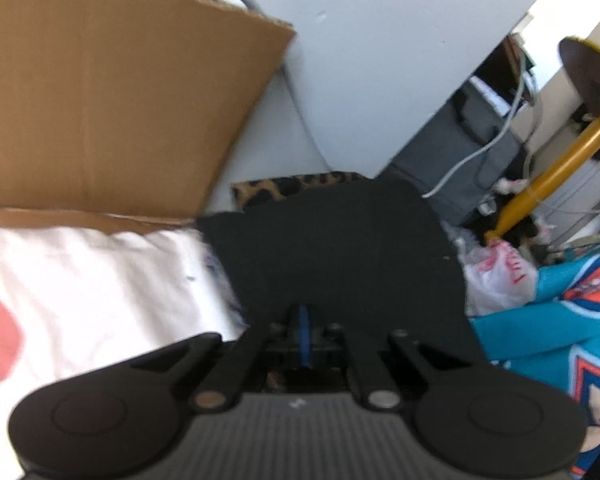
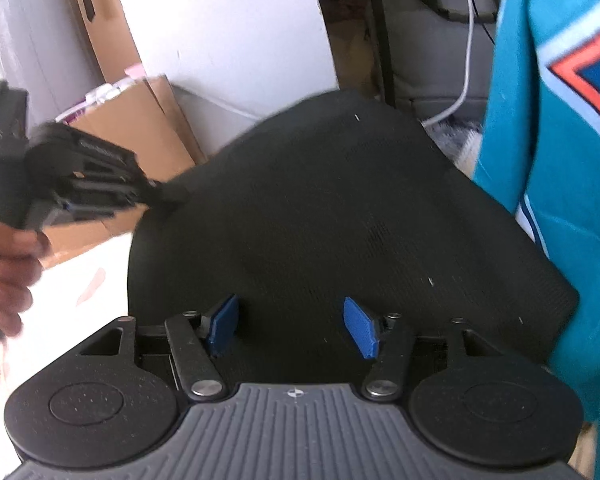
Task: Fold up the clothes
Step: 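Lower the shorts onto the bed edge and open the left gripper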
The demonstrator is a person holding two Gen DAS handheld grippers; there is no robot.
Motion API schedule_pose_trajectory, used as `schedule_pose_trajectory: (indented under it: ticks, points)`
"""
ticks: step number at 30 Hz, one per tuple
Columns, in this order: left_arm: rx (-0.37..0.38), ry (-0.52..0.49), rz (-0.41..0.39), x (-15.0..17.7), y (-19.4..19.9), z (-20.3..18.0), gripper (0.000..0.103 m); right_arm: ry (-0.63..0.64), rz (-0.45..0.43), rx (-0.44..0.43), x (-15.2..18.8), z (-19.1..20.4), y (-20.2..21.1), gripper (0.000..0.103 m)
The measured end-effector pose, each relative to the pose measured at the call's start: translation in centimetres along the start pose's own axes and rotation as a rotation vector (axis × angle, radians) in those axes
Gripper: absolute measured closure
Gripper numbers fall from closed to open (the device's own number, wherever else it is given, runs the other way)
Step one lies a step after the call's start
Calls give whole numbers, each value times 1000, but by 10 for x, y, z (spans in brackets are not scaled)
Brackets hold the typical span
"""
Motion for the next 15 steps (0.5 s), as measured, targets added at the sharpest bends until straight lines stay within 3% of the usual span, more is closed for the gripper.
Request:
schedule_pose_trajectory:
  ticks: [6, 15]
  points:
    - [66, -27, -27, -15, 30, -22, 91, -22, 9, 20, 5, -3, 17, 39]
    - [99, -123, 61, 32, 16, -55, 91, -44, -51, 28, -8, -2, 21, 39]
Point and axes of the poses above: each gripper's, at about its wrist camera, not at the fingertips, and y roughly against the way its jaws point, z to its left, x to its underside, the point moved 2 cm from there along -y, roughly the way its jaws point, and after that the axes turned 9 degrees about -z, right-handed, at the moved point
